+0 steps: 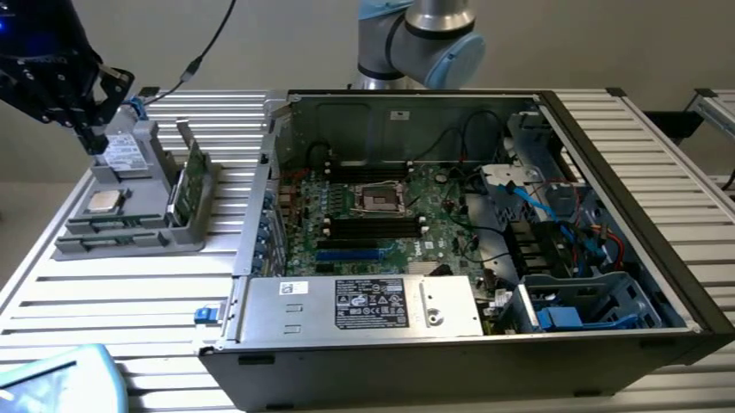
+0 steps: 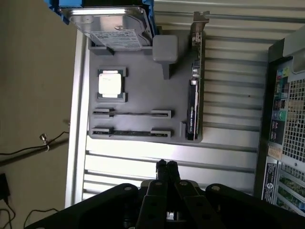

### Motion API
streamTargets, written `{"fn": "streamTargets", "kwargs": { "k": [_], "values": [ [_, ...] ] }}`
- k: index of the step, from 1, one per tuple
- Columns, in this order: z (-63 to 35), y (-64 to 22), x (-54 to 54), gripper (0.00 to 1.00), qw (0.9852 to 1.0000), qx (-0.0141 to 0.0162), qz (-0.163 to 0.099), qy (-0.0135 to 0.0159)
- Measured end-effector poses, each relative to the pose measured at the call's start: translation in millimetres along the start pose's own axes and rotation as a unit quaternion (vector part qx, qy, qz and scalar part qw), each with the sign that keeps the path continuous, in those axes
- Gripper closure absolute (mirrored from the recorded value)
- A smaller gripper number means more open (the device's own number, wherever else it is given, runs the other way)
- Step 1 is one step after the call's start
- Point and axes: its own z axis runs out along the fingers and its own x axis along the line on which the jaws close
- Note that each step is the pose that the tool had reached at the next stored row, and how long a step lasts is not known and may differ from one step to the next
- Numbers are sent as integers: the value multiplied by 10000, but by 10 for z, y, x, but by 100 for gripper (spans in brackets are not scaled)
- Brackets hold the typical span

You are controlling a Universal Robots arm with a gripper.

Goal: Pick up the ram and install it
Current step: 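Reach for the ram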

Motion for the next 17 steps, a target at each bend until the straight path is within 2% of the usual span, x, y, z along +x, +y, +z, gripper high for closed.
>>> {"fn": "streamTargets", "kwargs": {
  "k": [6, 11, 17],
  "values": [
    [72, -5, 63, 89, 9999, 12, -164, 29],
    [140, -3, 165, 89, 9997, 16, -241, 54],
    [233, 3, 281, 89, 9995, 14, -298, 111]
  ]
}}
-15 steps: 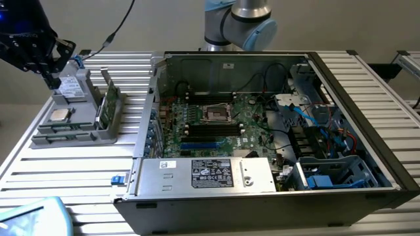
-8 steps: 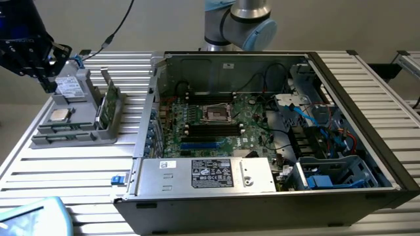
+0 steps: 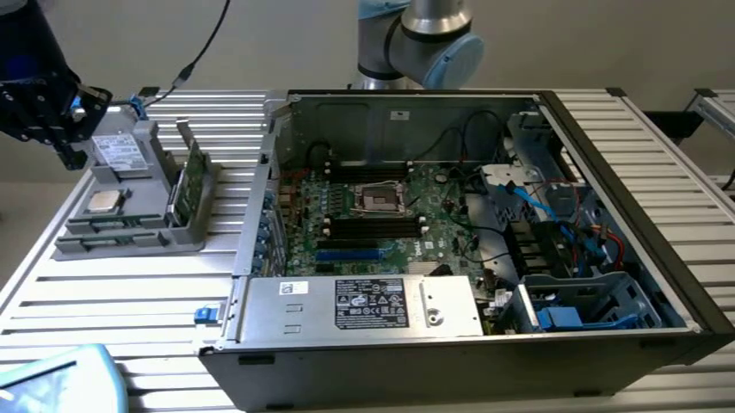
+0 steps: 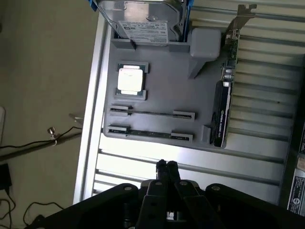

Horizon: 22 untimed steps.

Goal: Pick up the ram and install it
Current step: 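Reach for the ram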

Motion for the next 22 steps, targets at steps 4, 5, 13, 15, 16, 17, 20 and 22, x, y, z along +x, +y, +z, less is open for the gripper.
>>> {"fn": "streamTargets", "kwargs": {
  "k": [4, 5, 13, 15, 16, 17, 20, 22],
  "values": [
    [34, 5, 46, 89, 10000, -1, -15, 26],
    [36, 7, 59, 89, 10000, -2, -15, 26],
    [25, 21, 103, 89, 10000, 4, -8, -23],
    [11, 30, 104, 89, 10000, 14, -5, -90],
    [5, 34, 104, 89, 9999, 19, -6, -121],
    [3, 40, 104, 89, 9999, 24, -6, -157],
    [1, 47, 113, 89, 9998, 27, 0, -208],
    [2, 47, 114, 89, 9998, 28, 1, -209]
  ]
}}
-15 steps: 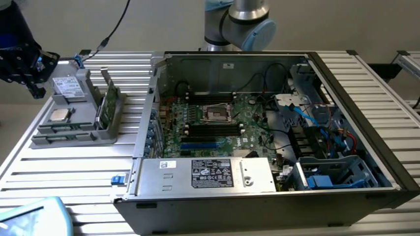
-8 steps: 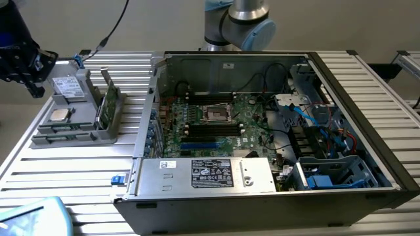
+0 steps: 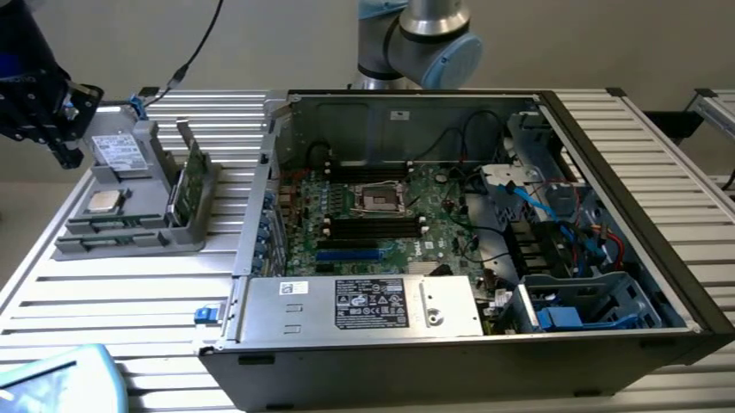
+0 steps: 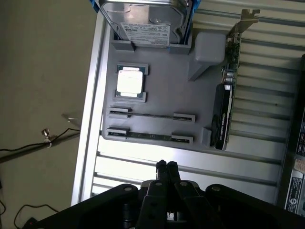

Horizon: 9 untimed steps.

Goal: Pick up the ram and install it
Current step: 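Reach for the ram, then pick up the ram and move it above insertion slot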

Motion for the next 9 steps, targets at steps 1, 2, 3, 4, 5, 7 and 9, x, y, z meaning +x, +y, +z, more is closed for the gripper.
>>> {"fn": "streamTargets", "kwargs": {
  "k": [1, 2, 3, 4, 5, 7, 9],
  "values": [
    [0, 0, 0, 89, 10000, 0, 0, 0],
    [1, 0, 1, 89, 10000, 0, 0, -1],
    [1, 0, 1, 89, 10000, 0, 1, -1],
    [1, 0, 1, 89, 10000, 0, 1, -1],
    [1, 0, 1, 89, 10000, 0, 0, -1],
    [1, 0, 1, 89, 10000, 0, 0, -1],
    [1, 0, 1, 89, 10000, 0, 1, -1]
  ]
}}
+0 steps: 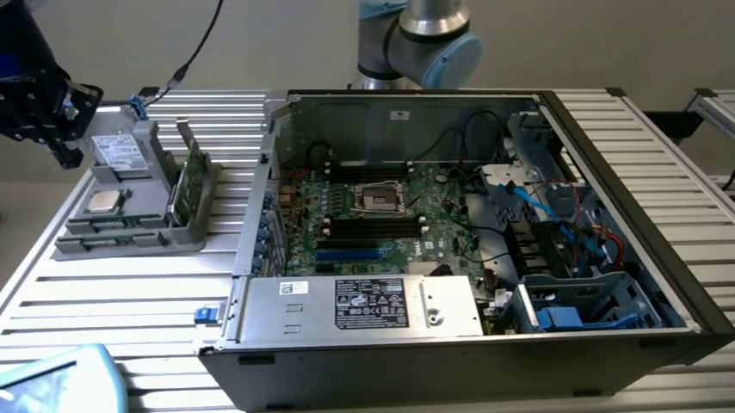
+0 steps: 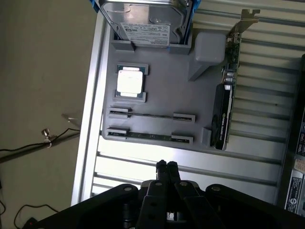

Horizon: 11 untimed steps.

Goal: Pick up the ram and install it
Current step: 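Pick up the ram and move it above insertion slot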

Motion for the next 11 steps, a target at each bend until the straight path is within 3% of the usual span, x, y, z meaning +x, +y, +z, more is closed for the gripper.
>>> {"fn": "streamTargets", "kwargs": {
  "k": [6, 9, 11],
  "values": [
    [0, 0, 3, 89, 10000, 0, -41, 2],
    [0, 1, 3, 89, 9995, -1, -309, 9],
    [-1, 0, 3, 89, 9988, -25, -481, 12]
  ]
}}
